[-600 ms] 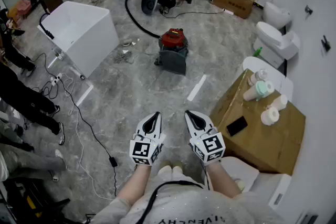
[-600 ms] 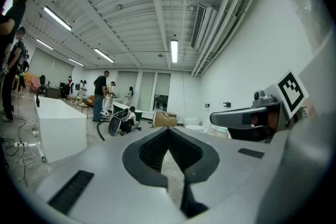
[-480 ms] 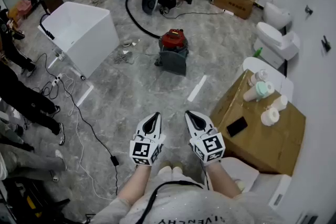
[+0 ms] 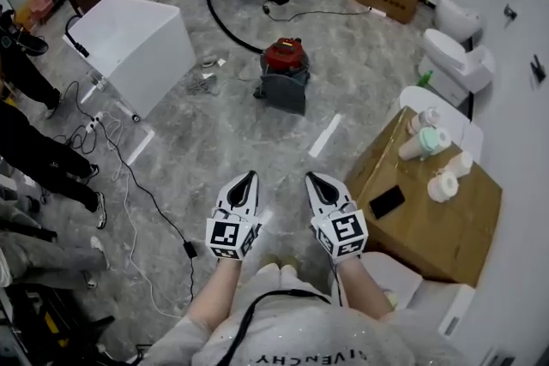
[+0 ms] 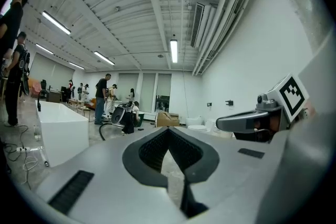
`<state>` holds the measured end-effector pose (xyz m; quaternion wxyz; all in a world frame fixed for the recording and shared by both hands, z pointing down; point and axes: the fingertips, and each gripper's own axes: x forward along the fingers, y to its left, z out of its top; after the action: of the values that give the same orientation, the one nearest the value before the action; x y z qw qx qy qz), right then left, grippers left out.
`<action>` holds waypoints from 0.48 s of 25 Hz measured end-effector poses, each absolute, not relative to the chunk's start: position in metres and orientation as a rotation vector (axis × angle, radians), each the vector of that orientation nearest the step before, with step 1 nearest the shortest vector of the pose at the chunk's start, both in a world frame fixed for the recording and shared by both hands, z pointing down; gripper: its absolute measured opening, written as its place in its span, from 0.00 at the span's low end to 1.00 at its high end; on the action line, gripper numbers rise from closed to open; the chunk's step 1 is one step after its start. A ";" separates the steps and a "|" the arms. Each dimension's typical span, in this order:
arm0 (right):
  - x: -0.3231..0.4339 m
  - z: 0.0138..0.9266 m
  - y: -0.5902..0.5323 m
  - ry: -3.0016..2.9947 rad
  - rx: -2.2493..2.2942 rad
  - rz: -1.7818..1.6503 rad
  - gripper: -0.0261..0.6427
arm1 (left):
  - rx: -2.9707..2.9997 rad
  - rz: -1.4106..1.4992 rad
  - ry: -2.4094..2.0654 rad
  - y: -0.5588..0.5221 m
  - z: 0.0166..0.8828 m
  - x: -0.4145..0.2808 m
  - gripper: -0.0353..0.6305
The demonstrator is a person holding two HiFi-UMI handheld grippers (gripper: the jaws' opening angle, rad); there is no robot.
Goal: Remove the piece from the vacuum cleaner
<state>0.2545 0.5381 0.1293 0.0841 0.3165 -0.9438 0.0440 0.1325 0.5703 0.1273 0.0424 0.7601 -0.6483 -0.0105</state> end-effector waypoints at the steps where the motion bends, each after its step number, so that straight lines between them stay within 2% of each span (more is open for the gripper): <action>1: 0.255 0.131 0.537 -2.814 0.944 0.134 0.06 | 2.330 -0.029 -1.986 0.570 0.127 0.133 0.09; 12: 0.245 0.148 0.531 -2.805 0.946 0.178 0.06 | 2.394 -0.014 -1.921 0.559 0.138 0.128 0.09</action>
<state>0.2450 0.5308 0.1475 0.0879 0.3176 -0.9422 0.0599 0.1282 0.5595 0.1379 0.0359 0.7795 -0.6254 -0.0044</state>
